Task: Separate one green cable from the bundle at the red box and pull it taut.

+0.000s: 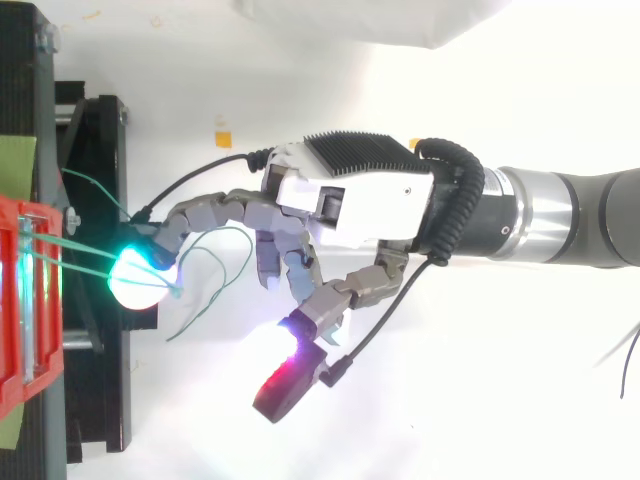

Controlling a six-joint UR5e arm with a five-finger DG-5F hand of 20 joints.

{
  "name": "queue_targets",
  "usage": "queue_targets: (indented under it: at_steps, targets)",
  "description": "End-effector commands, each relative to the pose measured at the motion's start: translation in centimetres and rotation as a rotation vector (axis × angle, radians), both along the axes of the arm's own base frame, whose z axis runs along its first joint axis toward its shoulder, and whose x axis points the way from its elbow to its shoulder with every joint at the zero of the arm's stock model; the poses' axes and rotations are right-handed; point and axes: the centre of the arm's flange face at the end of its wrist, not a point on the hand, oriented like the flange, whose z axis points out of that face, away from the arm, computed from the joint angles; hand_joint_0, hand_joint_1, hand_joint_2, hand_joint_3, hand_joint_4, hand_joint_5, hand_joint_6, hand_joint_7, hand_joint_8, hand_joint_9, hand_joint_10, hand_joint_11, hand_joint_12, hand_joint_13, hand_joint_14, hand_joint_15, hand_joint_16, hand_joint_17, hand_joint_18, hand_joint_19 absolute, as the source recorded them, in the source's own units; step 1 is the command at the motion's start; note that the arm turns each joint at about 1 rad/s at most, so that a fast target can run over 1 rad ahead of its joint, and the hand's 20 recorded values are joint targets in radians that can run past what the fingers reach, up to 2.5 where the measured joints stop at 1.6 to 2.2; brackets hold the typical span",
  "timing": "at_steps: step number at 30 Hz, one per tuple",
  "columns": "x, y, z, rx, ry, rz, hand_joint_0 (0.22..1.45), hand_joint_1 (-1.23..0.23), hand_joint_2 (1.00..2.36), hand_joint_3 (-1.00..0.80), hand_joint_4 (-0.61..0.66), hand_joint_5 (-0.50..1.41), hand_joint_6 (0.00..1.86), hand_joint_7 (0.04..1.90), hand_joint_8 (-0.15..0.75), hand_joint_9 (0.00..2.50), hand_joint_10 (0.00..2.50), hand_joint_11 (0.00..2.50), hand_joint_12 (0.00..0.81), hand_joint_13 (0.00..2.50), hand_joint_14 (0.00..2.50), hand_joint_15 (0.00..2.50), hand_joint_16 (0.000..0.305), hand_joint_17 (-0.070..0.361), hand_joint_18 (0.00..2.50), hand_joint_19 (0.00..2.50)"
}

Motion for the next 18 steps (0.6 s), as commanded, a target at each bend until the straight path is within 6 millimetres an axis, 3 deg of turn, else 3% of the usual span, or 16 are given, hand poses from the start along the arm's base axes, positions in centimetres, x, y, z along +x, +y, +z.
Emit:
queue_targets:
  at_steps: [1, 18]
  targets:
    - [-0.02, -0.06, -0.34, 0.012, 0.004, 0.009, 0.39, -0.50, 1.00, -0.50, 0.35, -0.15, 0.50, 0.66, 0.396, 2.11, 0.01, 0.44, 0.574, 2.19, 0.02, 0.57, 0.091, 0.205, 2.50, 0.25]
    - [-0.10, 0.13, -0.44, 0.141, 0.021, 0.035, 0.39, -0.50, 1.00, -0.50, 0.35, -0.15, 0.50, 0.66, 0.397, 2.12, 0.02, 0.44, 0.577, 2.19, 0.02, 0.57, 0.091, 0.205, 2.50, 0.24]
